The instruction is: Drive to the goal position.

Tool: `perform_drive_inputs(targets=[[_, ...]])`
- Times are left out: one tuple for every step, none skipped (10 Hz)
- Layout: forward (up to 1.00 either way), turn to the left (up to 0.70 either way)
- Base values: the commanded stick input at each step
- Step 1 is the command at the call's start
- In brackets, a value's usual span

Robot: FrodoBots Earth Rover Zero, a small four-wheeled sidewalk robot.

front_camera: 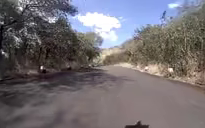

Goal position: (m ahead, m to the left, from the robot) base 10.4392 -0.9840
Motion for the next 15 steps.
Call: perform_drive_inputs(targets=[[0.50, 0.00], [0.50, 0.00], [0.50, 0.00], [0.50, 0.00], [0.50, 0.00], [0.50, 0.00], [0.50, 0.00], [0.50, 0.00], [0.50, 0.00], [0.50, 0.00], [0.50, 0.00], [0.50, 0.00], [0.50, 0.00], [0.50, 0.00], [0.50, 0.00]])
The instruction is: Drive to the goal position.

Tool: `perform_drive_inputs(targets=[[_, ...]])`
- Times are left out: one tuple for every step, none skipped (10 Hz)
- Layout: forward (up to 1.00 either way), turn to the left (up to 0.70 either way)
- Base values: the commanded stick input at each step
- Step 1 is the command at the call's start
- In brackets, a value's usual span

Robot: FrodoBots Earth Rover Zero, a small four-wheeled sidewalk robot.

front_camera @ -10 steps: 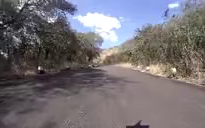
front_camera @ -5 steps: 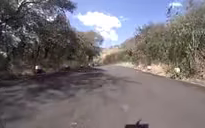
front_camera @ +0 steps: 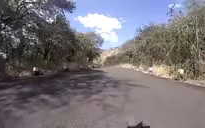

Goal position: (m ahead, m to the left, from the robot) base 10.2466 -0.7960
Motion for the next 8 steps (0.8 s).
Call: perform_drive_inputs(targets=[[0.50, 0.00], [0.50, 0.00], [0.50, 0.00], [0.50, 0.00], [0.50, 0.00], [0.50, 0.00], [0.50, 0.00], [0.50, 0.00]])
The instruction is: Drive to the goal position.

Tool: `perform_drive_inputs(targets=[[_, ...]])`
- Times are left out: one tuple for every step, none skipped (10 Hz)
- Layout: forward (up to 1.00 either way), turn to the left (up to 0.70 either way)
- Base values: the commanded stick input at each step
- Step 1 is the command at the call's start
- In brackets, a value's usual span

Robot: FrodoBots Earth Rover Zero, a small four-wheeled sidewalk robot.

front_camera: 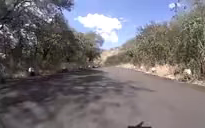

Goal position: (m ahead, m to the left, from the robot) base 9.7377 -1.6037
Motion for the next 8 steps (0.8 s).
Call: perform_drive_inputs(targets=[[0.50, 0.00], [0.50, 0.00], [0.50, 0.00], [0.50, 0.00], [0.50, 0.00], [0.50, 0.00], [0.50, 0.00], [0.50, 0.00]])
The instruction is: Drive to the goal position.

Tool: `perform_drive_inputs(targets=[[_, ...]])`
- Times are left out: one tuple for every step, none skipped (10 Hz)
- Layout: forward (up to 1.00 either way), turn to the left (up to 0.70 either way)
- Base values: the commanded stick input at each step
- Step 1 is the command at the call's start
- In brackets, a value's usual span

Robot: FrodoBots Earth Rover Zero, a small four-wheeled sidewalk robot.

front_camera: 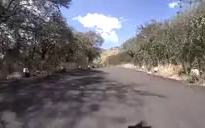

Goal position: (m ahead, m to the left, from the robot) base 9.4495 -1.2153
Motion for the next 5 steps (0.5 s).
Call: perform_drive_inputs(targets=[[0.50, 0.00], [0.50, 0.00], [0.50, 0.00], [0.50, 0.00], [0.50, 0.00]])
